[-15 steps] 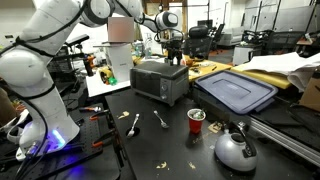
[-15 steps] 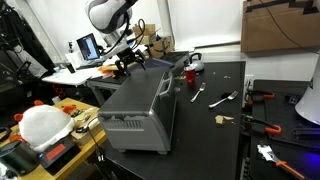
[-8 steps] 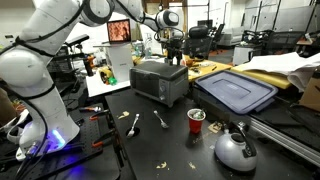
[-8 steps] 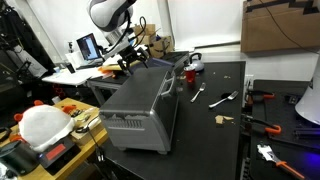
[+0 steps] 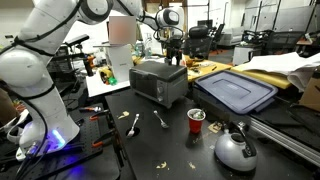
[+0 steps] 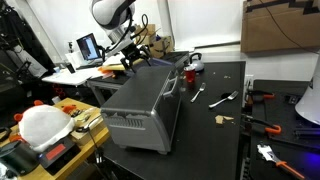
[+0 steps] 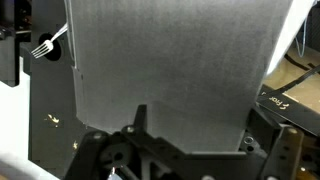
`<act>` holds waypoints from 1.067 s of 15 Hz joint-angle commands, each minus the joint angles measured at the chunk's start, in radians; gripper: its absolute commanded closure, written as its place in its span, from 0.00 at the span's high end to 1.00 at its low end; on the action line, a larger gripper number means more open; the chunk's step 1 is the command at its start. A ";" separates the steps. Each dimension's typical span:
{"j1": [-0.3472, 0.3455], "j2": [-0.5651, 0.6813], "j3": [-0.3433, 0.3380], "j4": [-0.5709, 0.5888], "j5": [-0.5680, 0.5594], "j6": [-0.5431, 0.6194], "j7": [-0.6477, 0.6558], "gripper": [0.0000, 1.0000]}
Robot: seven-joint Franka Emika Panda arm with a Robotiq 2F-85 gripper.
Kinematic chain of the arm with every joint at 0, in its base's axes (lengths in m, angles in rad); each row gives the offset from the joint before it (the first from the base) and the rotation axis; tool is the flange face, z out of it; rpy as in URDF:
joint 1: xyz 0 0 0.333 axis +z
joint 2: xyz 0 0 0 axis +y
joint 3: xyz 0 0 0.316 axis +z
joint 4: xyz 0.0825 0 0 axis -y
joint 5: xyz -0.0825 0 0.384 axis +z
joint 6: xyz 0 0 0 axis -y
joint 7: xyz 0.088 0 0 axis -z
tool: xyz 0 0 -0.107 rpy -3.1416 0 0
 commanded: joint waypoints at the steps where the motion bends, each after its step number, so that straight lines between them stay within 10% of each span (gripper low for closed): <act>1: -0.007 -0.099 0.006 -0.171 0.024 -0.065 0.018 1.00; 16: -0.006 -0.146 0.046 -0.262 -0.008 0.123 -0.122 1.00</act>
